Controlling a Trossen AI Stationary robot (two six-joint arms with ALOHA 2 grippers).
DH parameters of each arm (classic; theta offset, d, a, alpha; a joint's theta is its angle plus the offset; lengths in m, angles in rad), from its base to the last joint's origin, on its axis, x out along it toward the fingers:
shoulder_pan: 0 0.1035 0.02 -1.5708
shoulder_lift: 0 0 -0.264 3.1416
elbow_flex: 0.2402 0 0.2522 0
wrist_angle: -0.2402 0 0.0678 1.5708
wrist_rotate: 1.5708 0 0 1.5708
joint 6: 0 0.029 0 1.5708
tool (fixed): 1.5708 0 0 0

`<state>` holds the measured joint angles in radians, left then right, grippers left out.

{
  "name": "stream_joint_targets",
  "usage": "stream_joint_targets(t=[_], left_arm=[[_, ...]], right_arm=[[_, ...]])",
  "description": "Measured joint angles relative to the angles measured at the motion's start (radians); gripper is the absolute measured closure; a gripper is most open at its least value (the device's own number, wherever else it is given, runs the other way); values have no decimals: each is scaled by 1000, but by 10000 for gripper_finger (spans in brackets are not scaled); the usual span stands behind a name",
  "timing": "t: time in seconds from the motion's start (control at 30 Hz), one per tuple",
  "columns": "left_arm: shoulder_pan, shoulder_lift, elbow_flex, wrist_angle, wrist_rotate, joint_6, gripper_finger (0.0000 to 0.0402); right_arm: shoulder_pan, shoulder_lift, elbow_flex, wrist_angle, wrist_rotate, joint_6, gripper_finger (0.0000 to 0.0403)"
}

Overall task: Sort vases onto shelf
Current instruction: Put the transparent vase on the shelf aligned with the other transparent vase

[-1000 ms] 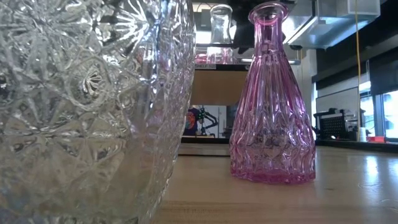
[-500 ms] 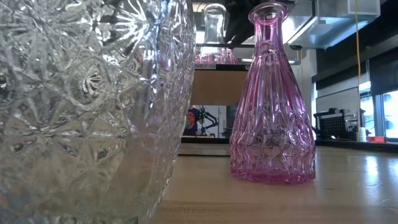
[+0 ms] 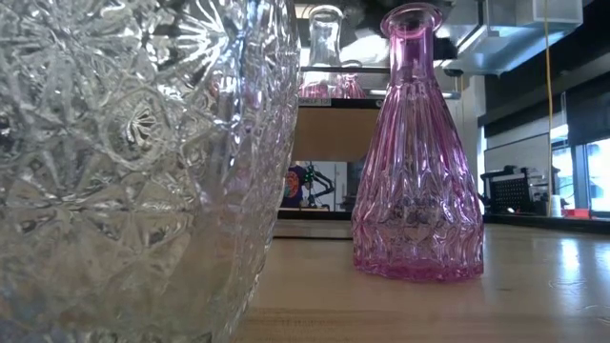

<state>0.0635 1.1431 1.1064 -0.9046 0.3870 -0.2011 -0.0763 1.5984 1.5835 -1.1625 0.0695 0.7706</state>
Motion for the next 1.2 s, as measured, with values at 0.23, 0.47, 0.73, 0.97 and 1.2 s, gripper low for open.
stream_joint_targets(t=[0.23,0.47,0.73,0.97,1.2], left_arm=[[1,0,0,24,-8,40,301],[51,0,0,82,2,110,301],[142,0,0,106,104,210,301],[231,0,0,106,192,283,301],[271,0,0,106,271,261,301]], right_arm=[[153,-97,-2,-357,-13,66,329],[485,-203,-75,-393,-112,498,329],[943,-256,-188,-197,-116,1257,329],[1087,-234,-298,-11,-202,1455,326],[1083,-232,-368,19,-219,1463,271]])
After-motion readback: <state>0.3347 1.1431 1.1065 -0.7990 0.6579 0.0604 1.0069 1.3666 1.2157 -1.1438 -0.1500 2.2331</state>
